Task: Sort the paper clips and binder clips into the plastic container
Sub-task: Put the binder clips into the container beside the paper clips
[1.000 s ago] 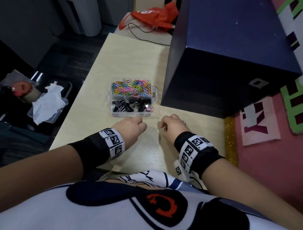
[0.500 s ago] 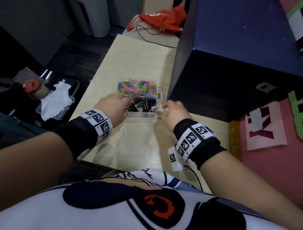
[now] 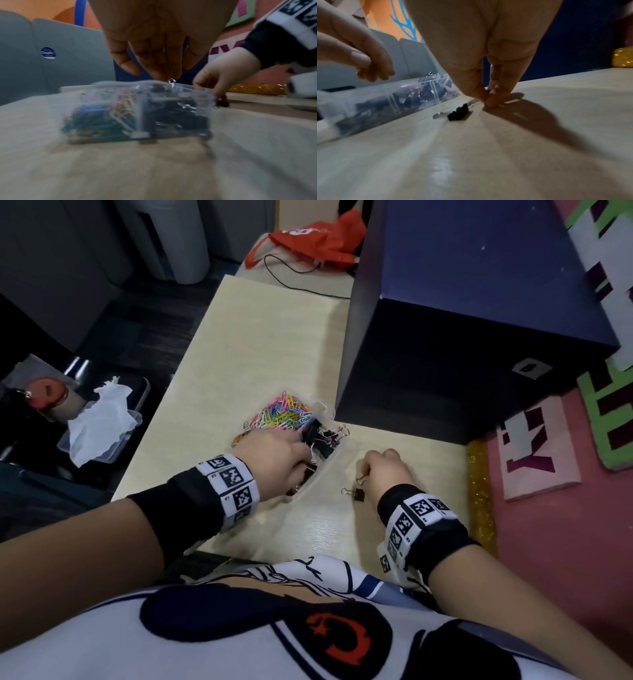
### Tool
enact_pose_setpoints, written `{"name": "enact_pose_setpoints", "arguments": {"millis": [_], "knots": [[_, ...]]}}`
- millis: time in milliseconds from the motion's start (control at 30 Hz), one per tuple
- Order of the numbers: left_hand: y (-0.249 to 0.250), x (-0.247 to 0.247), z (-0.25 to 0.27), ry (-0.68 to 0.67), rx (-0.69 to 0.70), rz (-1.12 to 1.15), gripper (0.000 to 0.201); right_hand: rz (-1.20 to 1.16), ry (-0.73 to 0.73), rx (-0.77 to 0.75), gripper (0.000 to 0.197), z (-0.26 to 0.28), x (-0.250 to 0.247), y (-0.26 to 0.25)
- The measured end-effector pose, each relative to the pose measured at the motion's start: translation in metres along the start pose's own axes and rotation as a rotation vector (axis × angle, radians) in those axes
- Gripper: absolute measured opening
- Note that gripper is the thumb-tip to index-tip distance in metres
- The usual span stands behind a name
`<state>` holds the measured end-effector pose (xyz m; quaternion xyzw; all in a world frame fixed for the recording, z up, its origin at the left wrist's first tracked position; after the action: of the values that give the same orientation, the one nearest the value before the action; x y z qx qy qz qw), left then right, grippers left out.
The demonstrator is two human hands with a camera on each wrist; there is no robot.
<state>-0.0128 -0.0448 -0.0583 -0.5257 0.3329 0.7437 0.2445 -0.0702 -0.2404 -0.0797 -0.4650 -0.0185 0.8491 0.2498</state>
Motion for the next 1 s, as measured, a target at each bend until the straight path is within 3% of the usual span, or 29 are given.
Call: {"name": "enact_pose_setpoints", "arguments": {"millis": [100, 167, 267, 367, 500, 600, 667, 767, 867, 1000], "knots": [[-0.024, -0.008, -0.002, 0.07, -0.201, 0.093, 0.03, -0.1, 0.115, 0.021, 0.015, 0.002, -0.006, 0.005], [-0.045, -0.012, -0.001, 0.082, -0.363, 0.13, 0.034, -0.175, 0.232, 0.001, 0.009, 0.003, -0.014, 0.002], [-0.068, -0.012, 0.0, -0.024, -0.484, 0.167, 0.046, -0.23, 0.283, -0.107, 0.007, 0.005, -0.02, -0.015], [-0.081, -0.008, -0.004, -0.125, -0.483, 0.197, 0.049, -0.234, 0.254, -0.201, 0.013, 0.007, -0.019, -0.034], [-0.086, -0.005, -0.004, -0.141, -0.488, 0.201, 0.045, -0.235, 0.215, -0.297, 0.018, 0.008, -0.017, -0.054], [-0.087, -0.005, -0.003, -0.172, -0.476, 0.187, 0.045, -0.13, 0.125, -0.098, 0.022, -0.001, -0.012, -0.048], [-0.085, -0.008, -0.004, -0.191, -0.468, 0.184, 0.046, 0.023, -0.019, 0.08, 0.026, -0.002, -0.004, -0.036], [-0.083, -0.012, -0.008, -0.227, -0.473, 0.192, 0.051, 0.16, -0.166, 0.135, 0.035, 0.004, 0.011, -0.024], [-0.082, -0.016, -0.011, -0.276, -0.47, 0.194, 0.056, 0.112, -0.11, 0.082, 0.027, 0.004, 0.019, -0.018], [-0.075, -0.02, -0.012, -0.334, -0.456, 0.269, 0.061, -0.071, 0.042, 0.158, 0.009, 0.005, 0.015, -0.012]]}}
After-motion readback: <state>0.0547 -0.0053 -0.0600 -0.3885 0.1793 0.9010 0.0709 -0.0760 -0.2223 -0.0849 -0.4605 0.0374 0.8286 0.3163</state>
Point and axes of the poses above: each hand's wrist, its own z-axis away from the middle knuckle, its own x-axis out of the palm, y = z × x, the point moved 2 cm from there along -z, towards the middle knuckle, and after that the axes turned 9 degrees about -y, right-handed, at the moved point
